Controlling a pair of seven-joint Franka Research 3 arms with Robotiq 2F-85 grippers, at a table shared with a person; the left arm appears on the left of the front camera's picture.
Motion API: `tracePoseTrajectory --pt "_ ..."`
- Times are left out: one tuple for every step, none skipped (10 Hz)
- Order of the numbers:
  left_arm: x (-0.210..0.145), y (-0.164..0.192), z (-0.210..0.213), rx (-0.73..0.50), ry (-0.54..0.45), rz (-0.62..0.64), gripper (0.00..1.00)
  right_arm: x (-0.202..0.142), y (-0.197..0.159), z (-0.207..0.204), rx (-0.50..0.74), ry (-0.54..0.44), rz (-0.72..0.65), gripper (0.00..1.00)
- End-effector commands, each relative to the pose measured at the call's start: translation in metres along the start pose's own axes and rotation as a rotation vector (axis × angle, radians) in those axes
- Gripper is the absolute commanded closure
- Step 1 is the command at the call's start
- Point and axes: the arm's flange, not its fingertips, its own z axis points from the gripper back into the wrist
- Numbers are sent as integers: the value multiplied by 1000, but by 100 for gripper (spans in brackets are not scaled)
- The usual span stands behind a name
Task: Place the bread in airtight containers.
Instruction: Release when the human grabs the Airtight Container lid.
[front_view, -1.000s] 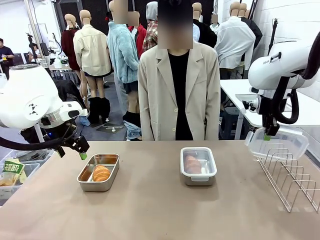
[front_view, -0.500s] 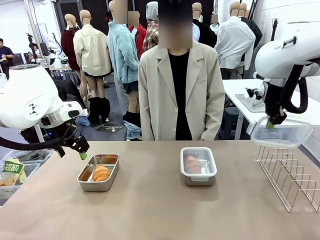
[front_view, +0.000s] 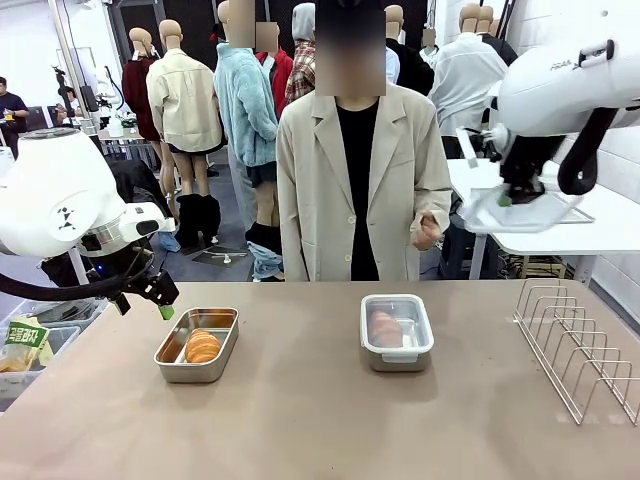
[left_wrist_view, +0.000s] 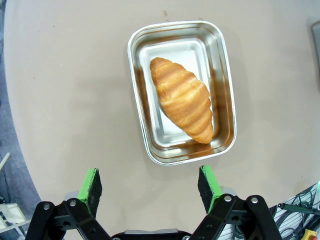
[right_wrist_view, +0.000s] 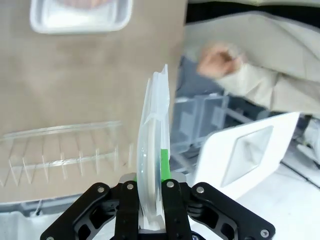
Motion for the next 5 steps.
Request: tracePoseTrajectory --pt "1 0 0 7 -8 16 0 16 -19 -9 -107 -94 25 100" --pt "1 0 0 7 -8 16 0 30 -35 -8 -113 -98 28 100" --pt "1 0 0 7 -8 16 0 38 -46 -9 -113 -99 31 100" --pt "1 0 0 7 -8 16 0 42 -54 -10 -113 -126 28 100" --pt "1 0 0 7 -8 16 0 44 -62 -13 -103 -152 24 100"
